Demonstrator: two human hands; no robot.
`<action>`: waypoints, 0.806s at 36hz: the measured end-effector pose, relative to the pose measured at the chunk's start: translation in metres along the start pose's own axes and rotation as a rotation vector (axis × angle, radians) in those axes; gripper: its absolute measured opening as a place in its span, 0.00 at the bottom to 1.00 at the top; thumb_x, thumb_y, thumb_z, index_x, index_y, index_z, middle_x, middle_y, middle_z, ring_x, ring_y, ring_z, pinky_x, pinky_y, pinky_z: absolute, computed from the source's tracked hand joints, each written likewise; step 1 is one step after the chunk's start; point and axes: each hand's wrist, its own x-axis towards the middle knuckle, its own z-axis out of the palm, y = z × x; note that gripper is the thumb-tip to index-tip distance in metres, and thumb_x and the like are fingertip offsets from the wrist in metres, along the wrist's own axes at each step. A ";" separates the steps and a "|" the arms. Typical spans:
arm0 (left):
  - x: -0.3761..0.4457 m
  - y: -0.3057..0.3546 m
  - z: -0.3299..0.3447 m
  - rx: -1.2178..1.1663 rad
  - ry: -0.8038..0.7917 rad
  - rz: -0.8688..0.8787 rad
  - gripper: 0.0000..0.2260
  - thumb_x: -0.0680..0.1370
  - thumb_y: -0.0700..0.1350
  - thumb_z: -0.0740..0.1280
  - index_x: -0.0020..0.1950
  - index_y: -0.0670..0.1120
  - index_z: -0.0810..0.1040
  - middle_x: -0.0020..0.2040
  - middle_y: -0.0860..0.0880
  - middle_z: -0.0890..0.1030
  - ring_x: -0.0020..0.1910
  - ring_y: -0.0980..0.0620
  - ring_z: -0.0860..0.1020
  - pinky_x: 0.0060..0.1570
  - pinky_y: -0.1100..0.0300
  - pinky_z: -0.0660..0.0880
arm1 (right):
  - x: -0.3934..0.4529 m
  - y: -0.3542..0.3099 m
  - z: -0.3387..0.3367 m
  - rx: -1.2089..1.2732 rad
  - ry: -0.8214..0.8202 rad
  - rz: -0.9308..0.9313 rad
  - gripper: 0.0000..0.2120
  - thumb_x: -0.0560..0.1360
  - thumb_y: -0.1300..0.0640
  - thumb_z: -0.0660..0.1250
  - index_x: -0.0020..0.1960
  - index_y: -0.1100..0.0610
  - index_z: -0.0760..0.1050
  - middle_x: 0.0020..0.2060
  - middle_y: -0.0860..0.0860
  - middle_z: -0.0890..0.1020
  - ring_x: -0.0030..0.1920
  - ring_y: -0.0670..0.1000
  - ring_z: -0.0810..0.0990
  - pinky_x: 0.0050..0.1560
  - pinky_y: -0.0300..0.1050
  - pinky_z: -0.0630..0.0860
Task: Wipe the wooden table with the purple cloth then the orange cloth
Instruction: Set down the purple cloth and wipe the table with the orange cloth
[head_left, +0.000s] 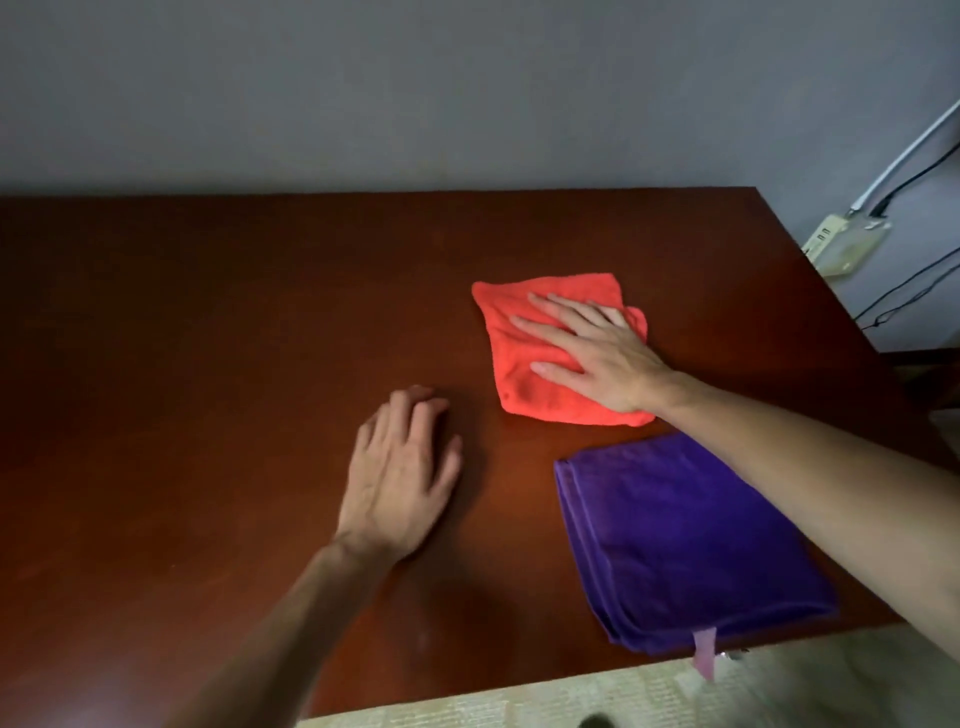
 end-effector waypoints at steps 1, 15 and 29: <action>0.007 0.009 0.005 -0.026 0.002 0.014 0.17 0.80 0.54 0.60 0.64 0.47 0.75 0.64 0.46 0.74 0.60 0.43 0.76 0.58 0.48 0.71 | 0.004 0.007 -0.001 -0.001 -0.013 -0.038 0.30 0.81 0.31 0.48 0.82 0.36 0.53 0.84 0.44 0.53 0.83 0.48 0.52 0.80 0.54 0.51; 0.079 0.047 0.053 0.110 -0.112 0.066 0.25 0.84 0.60 0.52 0.79 0.51 0.64 0.77 0.44 0.67 0.80 0.50 0.59 0.77 0.52 0.54 | 0.132 0.147 -0.031 -0.062 -0.101 -0.187 0.35 0.79 0.27 0.41 0.82 0.40 0.55 0.83 0.48 0.57 0.82 0.54 0.57 0.77 0.59 0.57; 0.079 0.049 0.049 0.110 -0.151 0.023 0.25 0.84 0.64 0.49 0.81 0.60 0.57 0.80 0.48 0.60 0.81 0.55 0.51 0.78 0.59 0.44 | 0.137 0.165 -0.024 0.034 0.020 0.108 0.37 0.76 0.27 0.41 0.82 0.38 0.53 0.84 0.48 0.55 0.83 0.52 0.54 0.78 0.57 0.52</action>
